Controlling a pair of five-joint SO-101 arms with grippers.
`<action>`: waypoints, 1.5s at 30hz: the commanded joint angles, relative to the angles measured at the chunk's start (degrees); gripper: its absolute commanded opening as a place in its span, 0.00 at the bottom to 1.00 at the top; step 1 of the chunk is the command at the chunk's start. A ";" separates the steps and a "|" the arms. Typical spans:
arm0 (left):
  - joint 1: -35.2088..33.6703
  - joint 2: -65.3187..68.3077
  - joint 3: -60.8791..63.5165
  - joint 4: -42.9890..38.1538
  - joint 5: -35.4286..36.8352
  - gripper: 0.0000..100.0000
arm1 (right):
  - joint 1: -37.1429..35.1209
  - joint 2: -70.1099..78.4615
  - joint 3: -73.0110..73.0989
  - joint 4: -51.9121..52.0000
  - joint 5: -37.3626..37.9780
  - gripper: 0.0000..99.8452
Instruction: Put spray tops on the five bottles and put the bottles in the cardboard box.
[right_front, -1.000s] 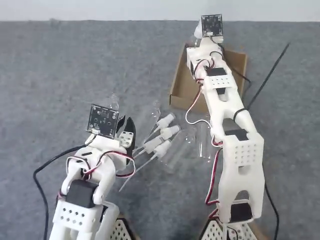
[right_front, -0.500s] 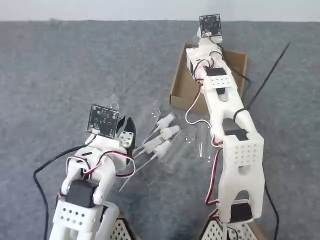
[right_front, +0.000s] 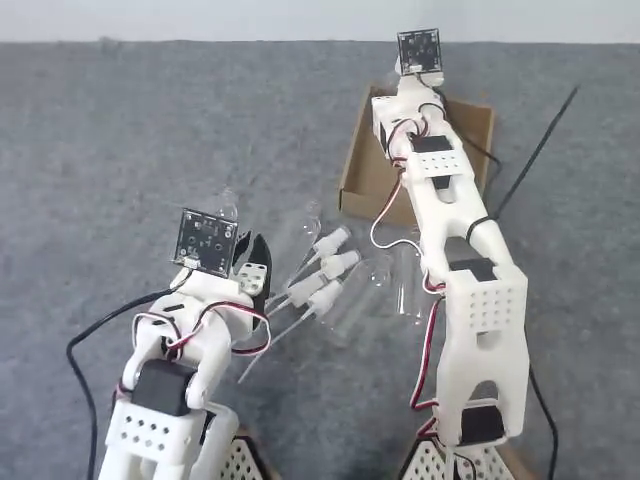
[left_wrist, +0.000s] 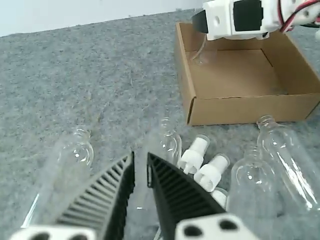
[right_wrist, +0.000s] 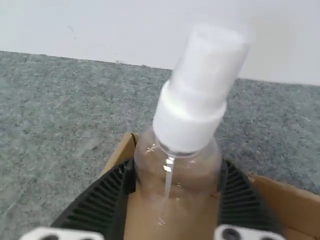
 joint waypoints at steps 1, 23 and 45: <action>0.26 -1.05 -0.48 -0.09 -0.44 0.03 | 0.22 -1.98 -3.60 0.48 0.70 0.28; 0.18 -1.05 -0.40 -0.09 -0.44 0.03 | -0.31 -14.37 -5.19 6.55 0.35 0.30; -3.43 -1.05 0.04 -1.76 -0.35 0.03 | -0.48 -38.55 -4.92 67.82 0.70 0.30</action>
